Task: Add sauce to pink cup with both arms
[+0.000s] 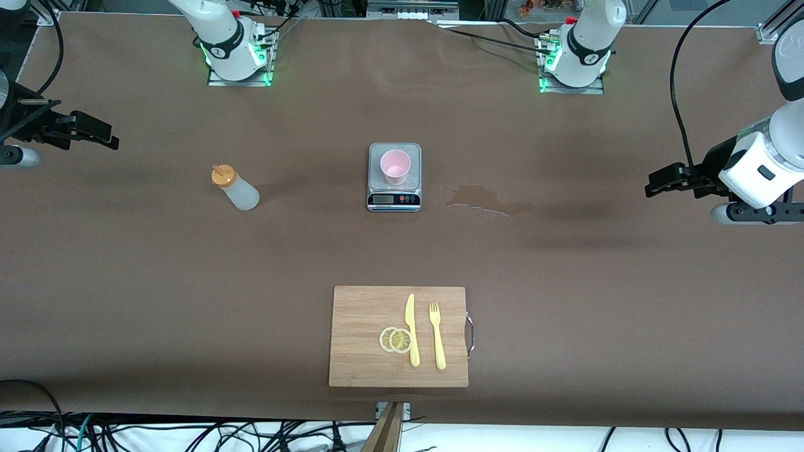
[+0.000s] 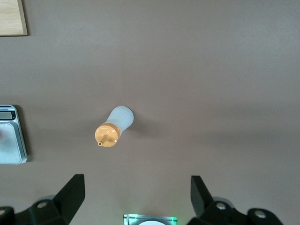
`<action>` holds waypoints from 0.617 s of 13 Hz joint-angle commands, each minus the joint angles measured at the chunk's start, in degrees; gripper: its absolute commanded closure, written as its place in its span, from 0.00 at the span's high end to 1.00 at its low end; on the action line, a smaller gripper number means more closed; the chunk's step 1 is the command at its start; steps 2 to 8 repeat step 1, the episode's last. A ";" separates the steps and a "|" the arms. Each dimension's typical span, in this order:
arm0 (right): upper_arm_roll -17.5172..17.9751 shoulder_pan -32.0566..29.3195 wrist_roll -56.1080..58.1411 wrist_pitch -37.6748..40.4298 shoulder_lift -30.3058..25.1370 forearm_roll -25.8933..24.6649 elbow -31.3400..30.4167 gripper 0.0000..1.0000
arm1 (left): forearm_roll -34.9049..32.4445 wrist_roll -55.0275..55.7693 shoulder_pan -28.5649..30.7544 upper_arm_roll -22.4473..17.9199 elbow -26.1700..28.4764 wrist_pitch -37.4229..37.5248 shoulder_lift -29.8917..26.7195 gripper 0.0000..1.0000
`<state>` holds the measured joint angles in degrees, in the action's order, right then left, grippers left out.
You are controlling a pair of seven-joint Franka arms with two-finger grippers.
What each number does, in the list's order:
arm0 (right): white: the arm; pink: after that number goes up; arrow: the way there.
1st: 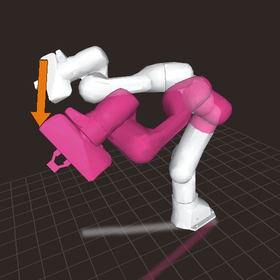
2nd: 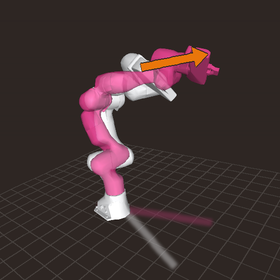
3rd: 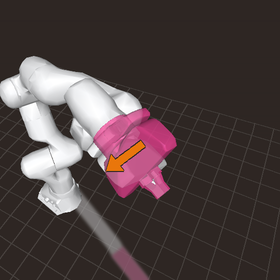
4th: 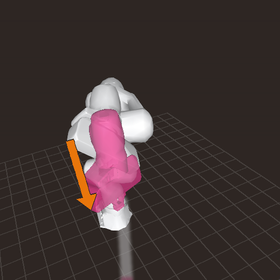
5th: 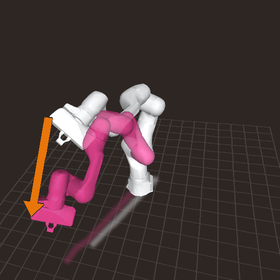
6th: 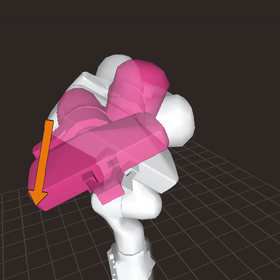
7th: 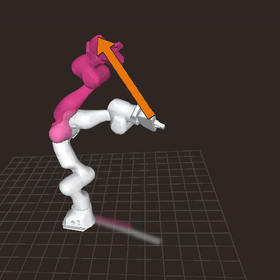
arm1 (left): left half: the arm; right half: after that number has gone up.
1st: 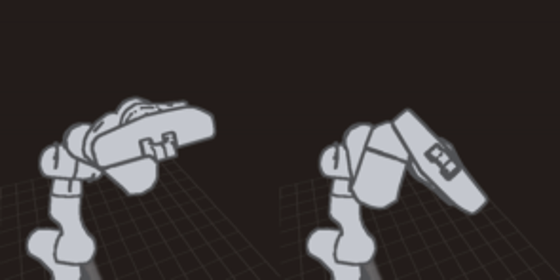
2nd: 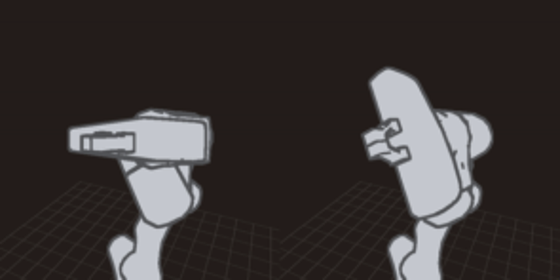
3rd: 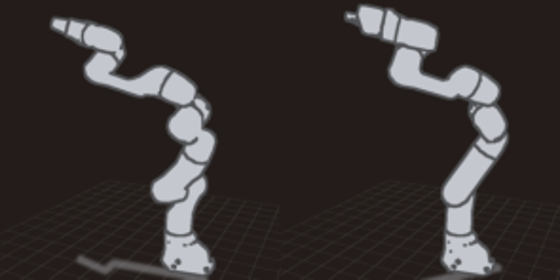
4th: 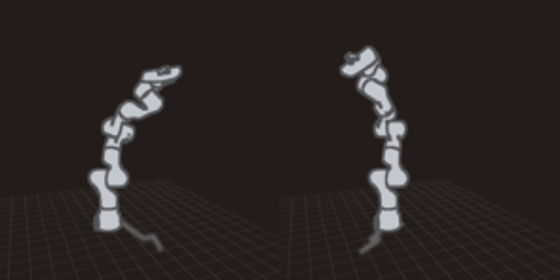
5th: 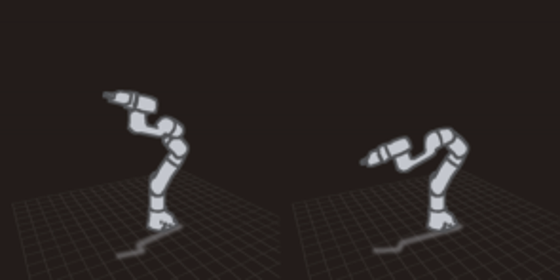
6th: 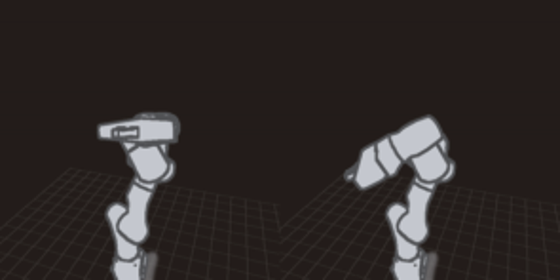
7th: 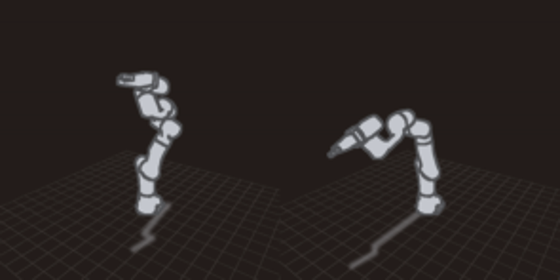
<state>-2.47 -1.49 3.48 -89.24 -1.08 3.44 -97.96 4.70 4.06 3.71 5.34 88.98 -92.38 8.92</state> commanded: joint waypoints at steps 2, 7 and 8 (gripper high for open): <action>1.06 -1.32 -0.05 0.47 0.55 0.86 0.22 1.00 | -1.27 0.42 -0.37 0.11 -1.18 0.18 0.40 1.00; 1.06 -1.32 -0.05 0.47 0.55 0.86 0.22 1.00 | -1.27 0.42 -0.37 0.11 -1.18 0.18 0.40 1.00; 1.06 -1.32 -0.05 0.47 0.55 0.86 0.22 1.00 | -1.27 0.42 -0.37 0.11 -1.18 0.18 0.40 1.00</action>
